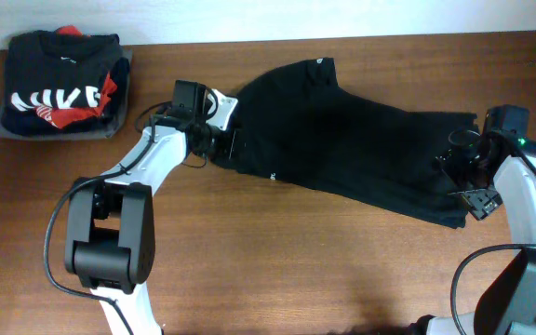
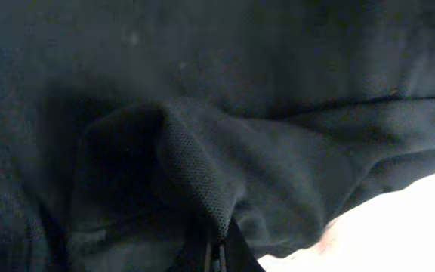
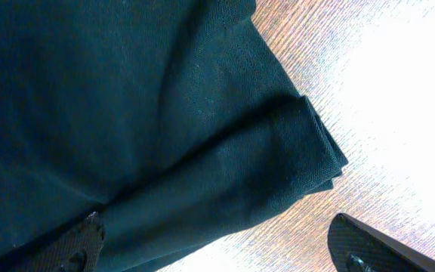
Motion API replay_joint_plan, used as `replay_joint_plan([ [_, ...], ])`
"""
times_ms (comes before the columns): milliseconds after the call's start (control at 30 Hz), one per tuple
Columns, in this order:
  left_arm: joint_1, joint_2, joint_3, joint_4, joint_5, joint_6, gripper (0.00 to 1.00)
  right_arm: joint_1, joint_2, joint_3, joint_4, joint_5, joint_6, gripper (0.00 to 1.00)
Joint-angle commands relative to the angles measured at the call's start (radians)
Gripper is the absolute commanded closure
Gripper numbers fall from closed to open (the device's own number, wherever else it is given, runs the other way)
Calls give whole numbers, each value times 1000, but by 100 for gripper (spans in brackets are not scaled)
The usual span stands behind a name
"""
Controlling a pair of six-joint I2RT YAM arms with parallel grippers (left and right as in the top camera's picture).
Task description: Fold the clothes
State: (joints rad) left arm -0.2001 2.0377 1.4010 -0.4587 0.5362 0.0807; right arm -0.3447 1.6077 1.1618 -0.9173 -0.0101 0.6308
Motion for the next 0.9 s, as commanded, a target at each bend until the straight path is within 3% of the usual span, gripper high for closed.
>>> replay_joint_plan([
  [0, 0, 10, 75, 6, 56, -63, 99, -3, -14, 18, -2, -5, 2, 1],
  [233, 0, 10, 127, 95, 46, -94, 99, -3, -14, 18, 1, -8, 2, 1],
  [633, -9, 71, 127, 151, -123, -95, 98, -3, -14, 18, 0, -52, 2, 1],
  [667, -9, 84, 127, 159, -126, -95, 91, -3, -14, 18, 0, -59, 1, 1],
  [767, -8, 116, 127, 177, -166, -95, 51, -3, -14, 18, -5, -85, 1, 1],
  [867, -6, 121, 127, 177, -193, -95, 20, -2, -14, 18, -13, -118, -6, 1],
])
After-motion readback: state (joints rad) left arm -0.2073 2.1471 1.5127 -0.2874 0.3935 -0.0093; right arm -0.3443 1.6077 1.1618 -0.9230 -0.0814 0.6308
